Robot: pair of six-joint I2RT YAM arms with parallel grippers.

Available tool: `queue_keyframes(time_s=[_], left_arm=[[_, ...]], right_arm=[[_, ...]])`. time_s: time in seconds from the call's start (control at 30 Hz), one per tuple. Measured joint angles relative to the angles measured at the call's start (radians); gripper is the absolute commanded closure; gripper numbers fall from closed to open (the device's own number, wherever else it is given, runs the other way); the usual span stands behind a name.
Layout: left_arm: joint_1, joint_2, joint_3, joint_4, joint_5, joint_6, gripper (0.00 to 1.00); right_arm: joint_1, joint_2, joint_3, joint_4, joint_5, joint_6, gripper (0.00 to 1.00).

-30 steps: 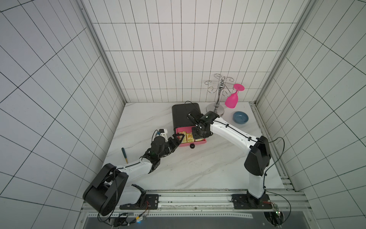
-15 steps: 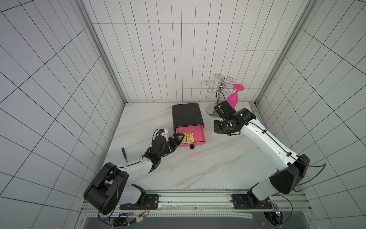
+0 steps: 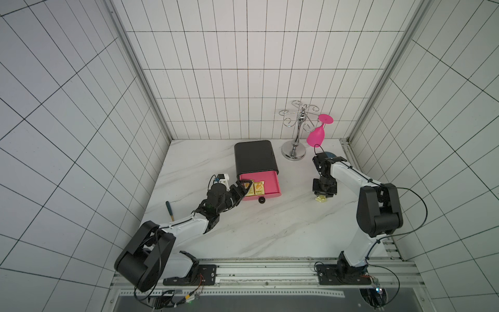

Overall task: Take the cookies out of the drawer
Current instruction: Place the cookie at the center of the board, then pick up the cookie from the drawer.

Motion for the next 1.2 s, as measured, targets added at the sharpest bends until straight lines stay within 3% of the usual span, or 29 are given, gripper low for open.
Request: queue_keyframes(time_s=[0.2,0.37,0.47,0.57,0.73,1.2], left_arm=[[0.001,0.001,0.005,-0.001,0.001,0.000,0.12],[0.001,0.011,0.005,-0.001,0.002,0.000,0.12],[0.001,0.014,0.005,-0.002,0.001,0.000,0.11],[0.001,0.015,0.005,-0.002,0.002,0.000,0.12],[0.001,0.016,0.005,-0.002,0.002,-0.003,0.11],[0.001,0.016,0.005,-0.002,0.001,-0.006,0.12]], right_arm=[[-0.023,0.031,0.019,0.022,-0.011,-0.036,0.34],[0.007,-0.030,0.081,-0.016,-0.031,-0.034,0.34],[0.099,-0.110,0.164,-0.055,-0.044,-0.009,0.34],[0.266,-0.165,0.294,-0.081,-0.070,0.038,0.35],[0.491,-0.148,0.473,-0.120,-0.102,0.108,0.36],[0.657,0.062,0.587,-0.206,-0.101,0.180,0.38]])
